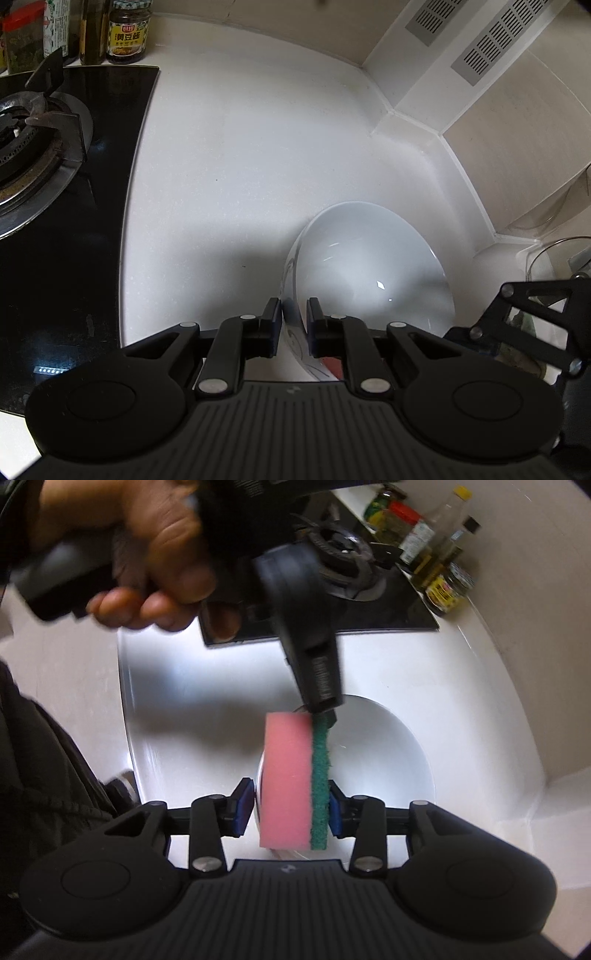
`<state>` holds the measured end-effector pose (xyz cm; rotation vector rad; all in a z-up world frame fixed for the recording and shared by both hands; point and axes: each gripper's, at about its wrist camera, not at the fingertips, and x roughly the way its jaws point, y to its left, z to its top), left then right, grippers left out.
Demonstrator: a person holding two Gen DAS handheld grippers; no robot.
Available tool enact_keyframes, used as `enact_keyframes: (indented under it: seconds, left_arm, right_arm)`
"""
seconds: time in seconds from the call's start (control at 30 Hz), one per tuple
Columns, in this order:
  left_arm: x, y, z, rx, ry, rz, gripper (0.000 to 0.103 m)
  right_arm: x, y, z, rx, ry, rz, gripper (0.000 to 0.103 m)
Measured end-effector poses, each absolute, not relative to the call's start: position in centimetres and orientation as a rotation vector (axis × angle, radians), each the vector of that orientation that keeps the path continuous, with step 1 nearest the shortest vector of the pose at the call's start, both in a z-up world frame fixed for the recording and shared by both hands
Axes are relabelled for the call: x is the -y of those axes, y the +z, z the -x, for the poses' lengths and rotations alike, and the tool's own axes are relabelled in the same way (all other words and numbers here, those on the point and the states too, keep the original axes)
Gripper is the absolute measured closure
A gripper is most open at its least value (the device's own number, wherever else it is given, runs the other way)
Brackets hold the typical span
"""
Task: Clean bowl
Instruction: 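Tilt the bowl up with the left gripper while the right gripper scrubs inside with the sponge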
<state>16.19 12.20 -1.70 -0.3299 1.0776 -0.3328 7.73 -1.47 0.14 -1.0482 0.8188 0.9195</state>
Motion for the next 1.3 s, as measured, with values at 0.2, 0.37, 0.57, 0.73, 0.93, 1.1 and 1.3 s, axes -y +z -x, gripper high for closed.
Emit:
enact_keyframes:
  seconds: [0.2,0.37,0.57,0.73,0.93,1.1,1.3]
  left_arm:
    - [-12.0,-1.8,-16.9,-1.076,-0.345,0.315,0.093]
    - [-11.4,-1.8,-17.6,-1.084,-0.376,0.252,0.093]
    - [-11.3,-1.9,-18.1,-1.099,-0.377,0.271,0.094]
    - [-12.7,-2.2,-16.1,-1.11,-0.309,0.407,0.09]
    - [-12.2,-2.3,-15.4,-1.113,-0.279,0.401,0.09]
    - [-11.1,-2.0,-18.3,-1.123,-0.335,0.293,0.095]
    - [-10.5,-1.7,-18.4,-1.138,-0.287,0.31,0.093]
  right_arm:
    - [1.6,0.5,-7.0,-0.803,0.963,1.066,0.071]
    - [1.7,0.9,-7.3,-0.832,0.998,1.08,0.071]
    - [2.4,1.4,-8.0,-0.867,1.042,1.045,0.071]
    - [2.6,1.4,-8.0,-0.852,1.062,1.061,0.072]
    - [2.4,1.4,-8.2,-0.837,1.081,1.054,0.072]
    - [2.6,1.3,-7.0,-0.79,1.114,1.176,0.072]
    - [3.2,1.3,-7.1,-0.789,1.129,1.241,0.072]
